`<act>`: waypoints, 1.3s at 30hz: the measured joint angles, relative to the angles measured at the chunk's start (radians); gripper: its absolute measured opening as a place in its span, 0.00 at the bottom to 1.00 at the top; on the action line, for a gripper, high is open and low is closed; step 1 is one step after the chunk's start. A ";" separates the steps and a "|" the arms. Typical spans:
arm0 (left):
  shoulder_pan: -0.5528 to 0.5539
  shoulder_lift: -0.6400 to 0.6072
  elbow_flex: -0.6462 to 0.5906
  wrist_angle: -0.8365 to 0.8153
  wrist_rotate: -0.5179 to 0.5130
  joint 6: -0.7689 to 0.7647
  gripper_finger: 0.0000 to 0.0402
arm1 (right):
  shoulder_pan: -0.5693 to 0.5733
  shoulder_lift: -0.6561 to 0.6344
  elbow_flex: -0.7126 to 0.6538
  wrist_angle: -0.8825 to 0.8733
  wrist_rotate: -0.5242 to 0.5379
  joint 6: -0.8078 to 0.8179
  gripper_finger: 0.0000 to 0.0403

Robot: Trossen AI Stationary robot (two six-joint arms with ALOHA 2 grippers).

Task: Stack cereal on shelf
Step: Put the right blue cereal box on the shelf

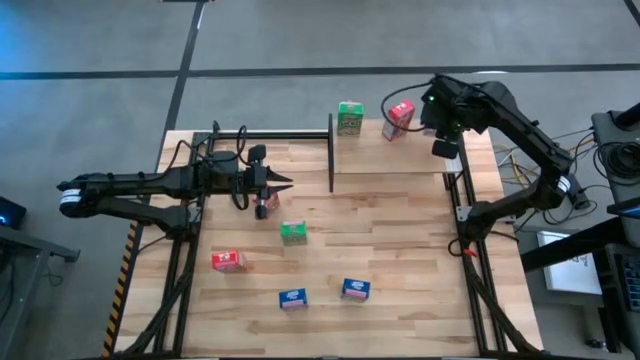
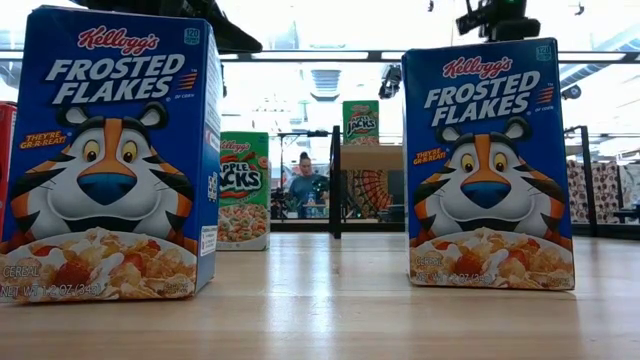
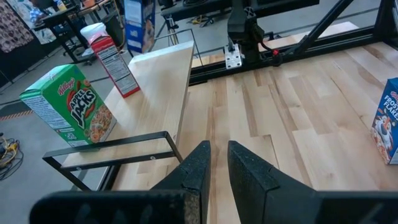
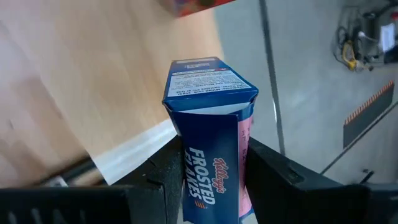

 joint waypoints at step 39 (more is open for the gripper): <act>0.000 0.000 0.000 0.000 0.000 0.000 0.09 | -0.003 0.084 -0.018 0.005 0.130 -0.035 0.54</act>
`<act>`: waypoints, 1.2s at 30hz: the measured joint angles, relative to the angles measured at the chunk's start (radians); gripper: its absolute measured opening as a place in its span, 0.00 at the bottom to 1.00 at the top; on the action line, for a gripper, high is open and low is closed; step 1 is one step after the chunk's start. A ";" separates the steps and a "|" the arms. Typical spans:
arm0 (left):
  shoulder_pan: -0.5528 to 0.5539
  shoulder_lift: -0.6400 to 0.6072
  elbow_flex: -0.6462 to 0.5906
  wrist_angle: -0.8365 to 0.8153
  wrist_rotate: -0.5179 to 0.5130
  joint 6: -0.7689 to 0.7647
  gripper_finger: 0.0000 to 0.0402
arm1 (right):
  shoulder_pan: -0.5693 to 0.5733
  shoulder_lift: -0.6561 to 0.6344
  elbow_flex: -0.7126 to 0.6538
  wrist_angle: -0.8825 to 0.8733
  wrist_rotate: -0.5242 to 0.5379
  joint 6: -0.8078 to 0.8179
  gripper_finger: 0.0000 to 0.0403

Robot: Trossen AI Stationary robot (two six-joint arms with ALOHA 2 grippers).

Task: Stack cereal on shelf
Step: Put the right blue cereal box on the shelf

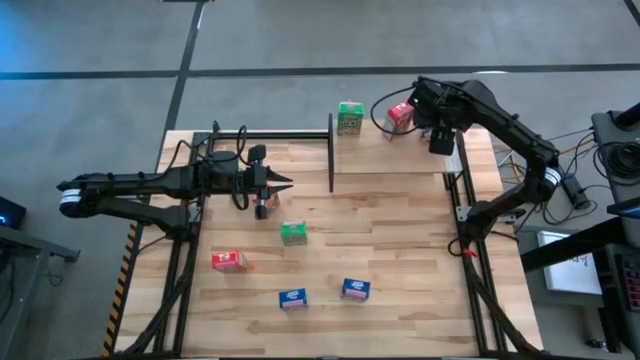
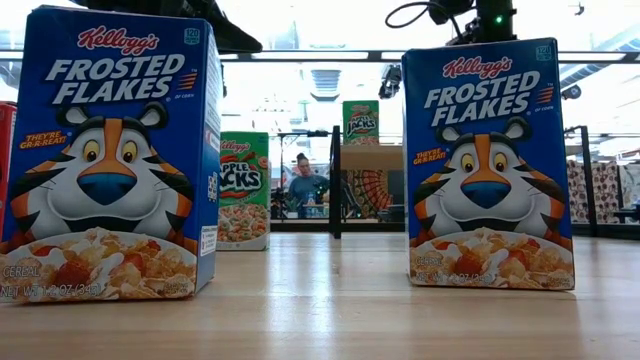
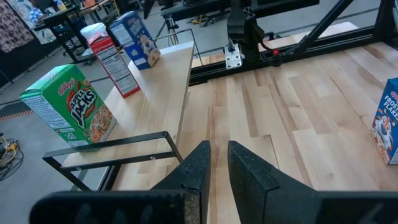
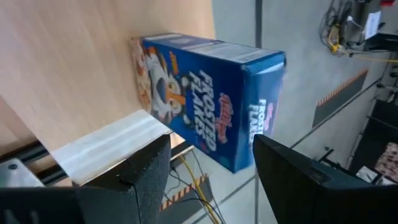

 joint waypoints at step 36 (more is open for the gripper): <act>0.000 0.000 0.000 -0.024 0.000 0.004 0.09 | 0.042 -0.128 -0.202 0.047 -0.290 0.907 0.02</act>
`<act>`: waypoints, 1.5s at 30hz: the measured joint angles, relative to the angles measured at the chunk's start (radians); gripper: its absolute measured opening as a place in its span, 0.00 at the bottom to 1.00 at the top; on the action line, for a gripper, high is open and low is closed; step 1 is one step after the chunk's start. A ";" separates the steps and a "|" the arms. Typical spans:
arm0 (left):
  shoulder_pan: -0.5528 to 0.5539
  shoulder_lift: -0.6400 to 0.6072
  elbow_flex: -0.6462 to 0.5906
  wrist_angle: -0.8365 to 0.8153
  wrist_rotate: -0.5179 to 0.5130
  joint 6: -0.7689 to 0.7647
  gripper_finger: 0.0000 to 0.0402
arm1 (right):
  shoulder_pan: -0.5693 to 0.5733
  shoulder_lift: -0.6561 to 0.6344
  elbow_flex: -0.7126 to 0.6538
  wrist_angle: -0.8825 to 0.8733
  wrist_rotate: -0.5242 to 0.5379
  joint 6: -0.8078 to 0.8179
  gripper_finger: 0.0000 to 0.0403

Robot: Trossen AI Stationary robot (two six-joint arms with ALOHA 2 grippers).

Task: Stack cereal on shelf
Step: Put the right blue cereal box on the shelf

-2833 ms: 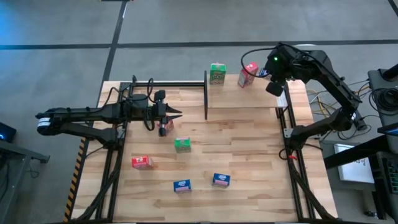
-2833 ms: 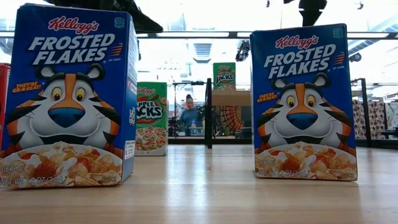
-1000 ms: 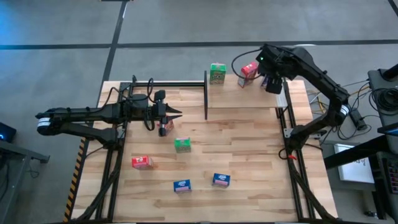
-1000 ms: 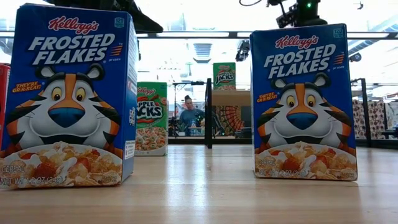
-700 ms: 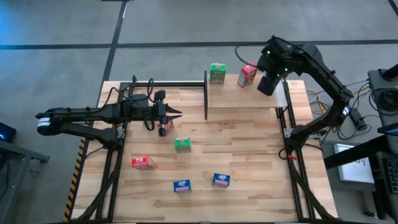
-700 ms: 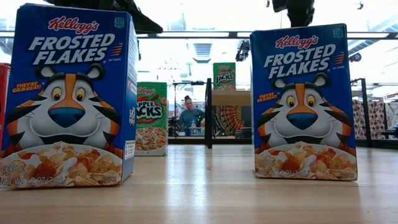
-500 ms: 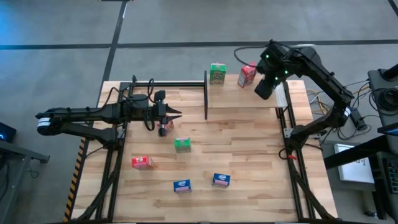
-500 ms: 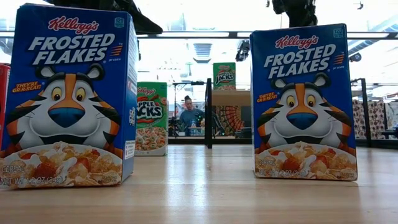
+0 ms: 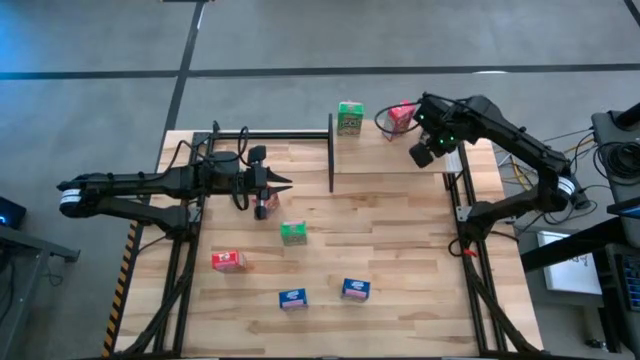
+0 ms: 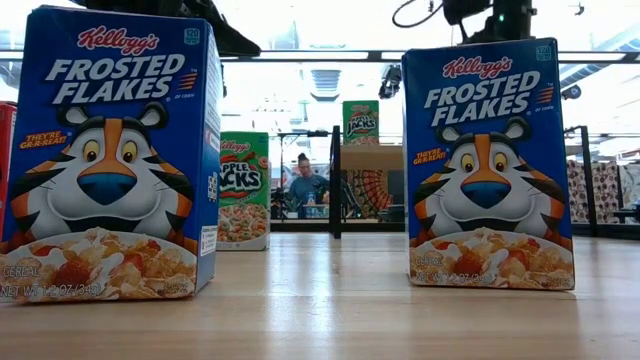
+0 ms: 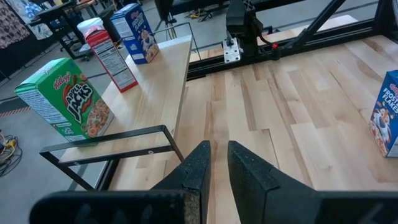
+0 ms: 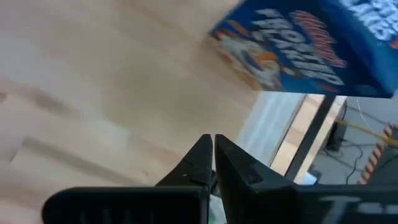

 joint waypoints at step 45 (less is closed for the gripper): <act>0.000 0.000 0.000 -0.065 0.000 0.031 0.09 | 0.015 -0.424 -0.829 0.984 0.316 0.070 0.02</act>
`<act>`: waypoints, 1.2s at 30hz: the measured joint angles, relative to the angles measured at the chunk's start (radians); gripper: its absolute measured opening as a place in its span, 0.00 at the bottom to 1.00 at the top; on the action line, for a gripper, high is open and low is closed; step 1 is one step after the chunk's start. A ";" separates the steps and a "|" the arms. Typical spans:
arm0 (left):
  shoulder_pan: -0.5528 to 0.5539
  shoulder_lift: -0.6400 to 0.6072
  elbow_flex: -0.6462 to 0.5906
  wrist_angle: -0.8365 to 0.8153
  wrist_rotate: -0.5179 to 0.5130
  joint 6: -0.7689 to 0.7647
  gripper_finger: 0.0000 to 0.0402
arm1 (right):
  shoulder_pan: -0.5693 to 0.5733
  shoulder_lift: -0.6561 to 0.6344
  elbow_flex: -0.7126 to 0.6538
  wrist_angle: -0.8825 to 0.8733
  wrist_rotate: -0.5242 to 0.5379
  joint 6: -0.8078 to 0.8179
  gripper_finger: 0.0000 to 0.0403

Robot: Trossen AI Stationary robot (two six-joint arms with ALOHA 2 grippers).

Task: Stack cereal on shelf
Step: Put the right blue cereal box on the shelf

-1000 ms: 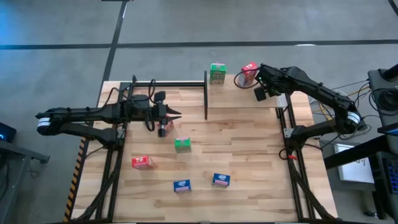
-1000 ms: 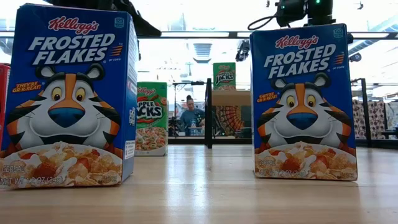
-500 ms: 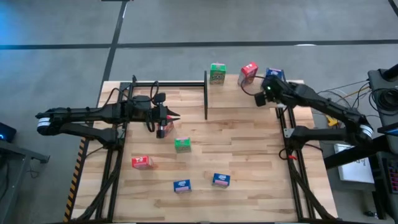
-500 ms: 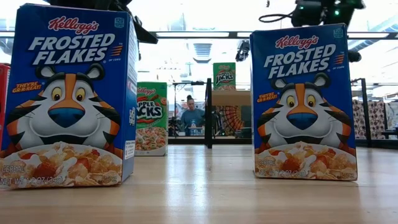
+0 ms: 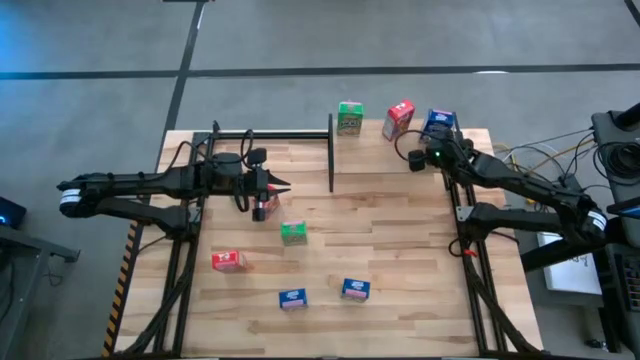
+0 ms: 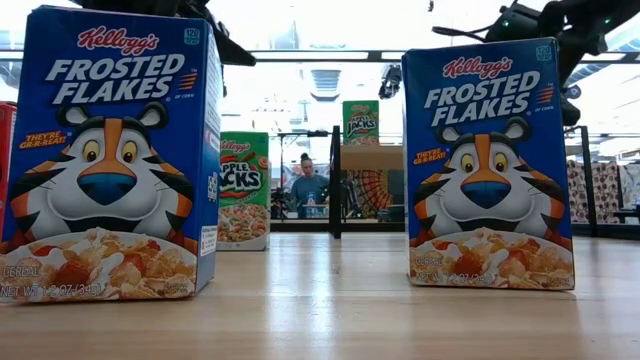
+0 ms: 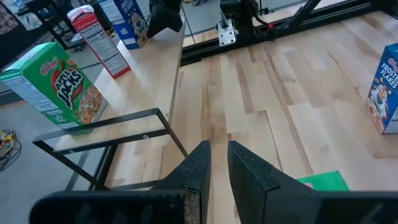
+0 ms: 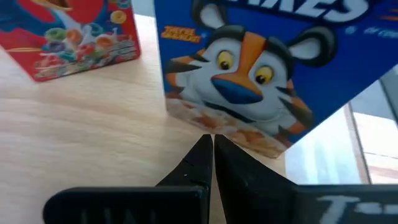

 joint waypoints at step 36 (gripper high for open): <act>0.000 0.000 0.000 0.000 0.000 0.003 0.09 | -0.001 0.072 0.037 0.076 0.133 -0.058 0.02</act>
